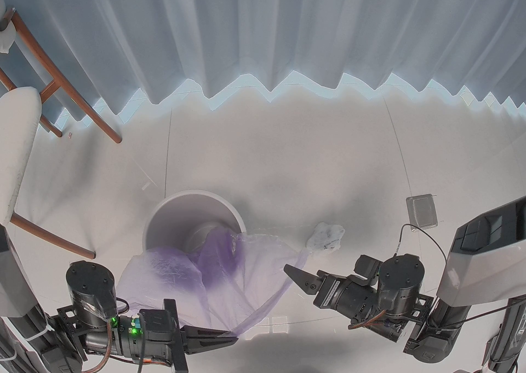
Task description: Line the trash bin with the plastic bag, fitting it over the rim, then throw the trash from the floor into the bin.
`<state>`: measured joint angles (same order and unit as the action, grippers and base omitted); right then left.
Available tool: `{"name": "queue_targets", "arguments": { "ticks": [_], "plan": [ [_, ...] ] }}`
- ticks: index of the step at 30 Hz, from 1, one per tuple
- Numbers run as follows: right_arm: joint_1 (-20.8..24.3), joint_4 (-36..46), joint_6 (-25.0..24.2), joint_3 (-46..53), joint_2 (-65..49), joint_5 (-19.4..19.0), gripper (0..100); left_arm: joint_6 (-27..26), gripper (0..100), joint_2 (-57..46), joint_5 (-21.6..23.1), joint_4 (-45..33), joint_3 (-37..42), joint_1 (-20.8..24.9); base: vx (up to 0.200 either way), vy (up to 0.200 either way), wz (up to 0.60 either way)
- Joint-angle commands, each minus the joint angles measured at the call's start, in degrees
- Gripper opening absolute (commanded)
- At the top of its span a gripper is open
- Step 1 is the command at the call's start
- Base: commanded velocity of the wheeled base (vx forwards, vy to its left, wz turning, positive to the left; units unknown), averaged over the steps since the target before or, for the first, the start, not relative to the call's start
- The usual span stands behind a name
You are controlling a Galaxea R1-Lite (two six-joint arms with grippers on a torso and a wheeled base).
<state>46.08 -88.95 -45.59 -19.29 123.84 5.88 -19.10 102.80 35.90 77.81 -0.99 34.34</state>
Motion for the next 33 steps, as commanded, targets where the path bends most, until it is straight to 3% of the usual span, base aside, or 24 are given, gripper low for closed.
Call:
{"name": "queue_targets", "arguments": {
  "ticks": [1, 26, 27, 33],
  "plan": [
    [0.15, -1.05, 0.15, 0.13, 2.19, -0.08, 100, -0.50, 0, -2.87, 0.05, 0.15, 0.99, 1.96, 0.000, 0.000, 0.00],
    [4.02, -1.05, -1.25, 1.44, 4.56, -0.69, 100, -0.50, 0, -4.72, 0.05, 1.29, 0.99, 2.66, 0.000, 0.000, 0.00],
    [4.81, -1.05, -1.78, 1.53, 4.30, -0.69, 0, -0.50, 0, -4.72, 0.05, 1.29, 0.99, 2.66, 0.000, 0.000, 0.00],
    [5.16, -1.05, -2.75, 1.09, 4.21, -0.69, 0, -0.50, 0, -4.89, 0.05, 1.29, 0.99, 2.75, 0.000, 0.000, 0.00]
  ]
}}
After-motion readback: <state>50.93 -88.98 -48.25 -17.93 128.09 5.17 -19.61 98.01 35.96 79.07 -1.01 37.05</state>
